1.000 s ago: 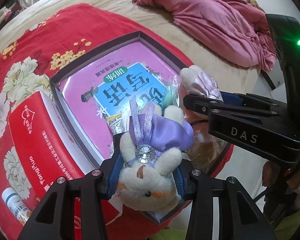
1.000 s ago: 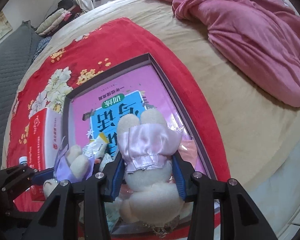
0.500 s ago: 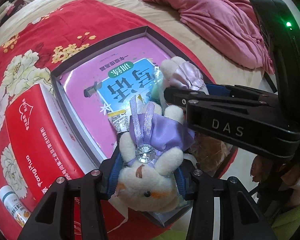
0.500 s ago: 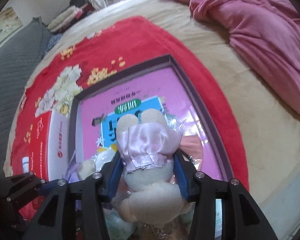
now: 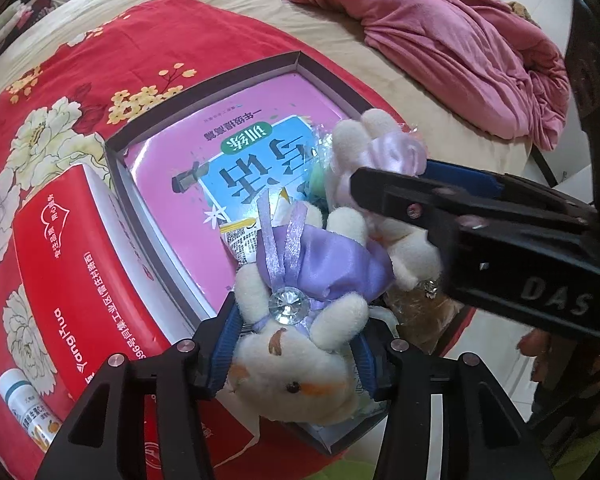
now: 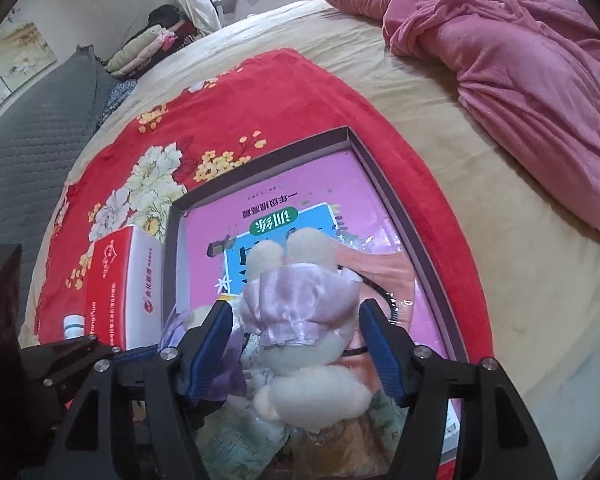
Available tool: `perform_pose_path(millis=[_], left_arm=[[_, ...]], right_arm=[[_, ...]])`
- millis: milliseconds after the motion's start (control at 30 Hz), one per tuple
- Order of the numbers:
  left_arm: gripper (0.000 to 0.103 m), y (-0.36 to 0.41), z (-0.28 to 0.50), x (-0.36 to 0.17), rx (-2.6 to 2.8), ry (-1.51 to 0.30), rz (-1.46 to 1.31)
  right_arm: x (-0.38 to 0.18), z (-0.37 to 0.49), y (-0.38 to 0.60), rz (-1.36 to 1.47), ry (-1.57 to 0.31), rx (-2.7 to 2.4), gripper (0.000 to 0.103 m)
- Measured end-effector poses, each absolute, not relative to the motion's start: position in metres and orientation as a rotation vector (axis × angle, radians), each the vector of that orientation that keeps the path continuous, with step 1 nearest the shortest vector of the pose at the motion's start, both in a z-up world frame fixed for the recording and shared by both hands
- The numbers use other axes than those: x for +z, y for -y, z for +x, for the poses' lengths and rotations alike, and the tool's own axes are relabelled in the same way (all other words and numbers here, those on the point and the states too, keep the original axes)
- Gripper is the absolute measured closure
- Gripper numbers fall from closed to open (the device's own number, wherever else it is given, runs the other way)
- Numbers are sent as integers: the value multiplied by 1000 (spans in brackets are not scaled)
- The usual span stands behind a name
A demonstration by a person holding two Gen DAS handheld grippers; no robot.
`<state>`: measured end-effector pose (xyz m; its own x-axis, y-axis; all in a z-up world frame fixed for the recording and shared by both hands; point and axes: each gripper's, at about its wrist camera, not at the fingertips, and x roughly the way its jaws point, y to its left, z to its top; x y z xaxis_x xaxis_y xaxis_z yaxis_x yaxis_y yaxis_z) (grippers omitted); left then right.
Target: Organize soft objects
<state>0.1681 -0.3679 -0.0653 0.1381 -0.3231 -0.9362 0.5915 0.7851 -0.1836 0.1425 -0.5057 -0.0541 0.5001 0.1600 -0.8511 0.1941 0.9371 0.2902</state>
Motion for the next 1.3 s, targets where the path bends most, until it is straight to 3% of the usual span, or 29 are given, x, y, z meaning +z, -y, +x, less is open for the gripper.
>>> perform_pose_path(millis=[133, 500, 1300], left_arm=[[38, 368, 168, -66, -667, -1267, 268], [29, 360, 165, -55, -670, -1238, 249], [23, 292, 121, 15, -652, -1102, 204]], right_arm=[[-44, 136, 511, 386, -1026, -31, 37], [-14, 120, 519, 368, -967, -77, 35], [41, 44, 469, 335, -904, -131, 31]])
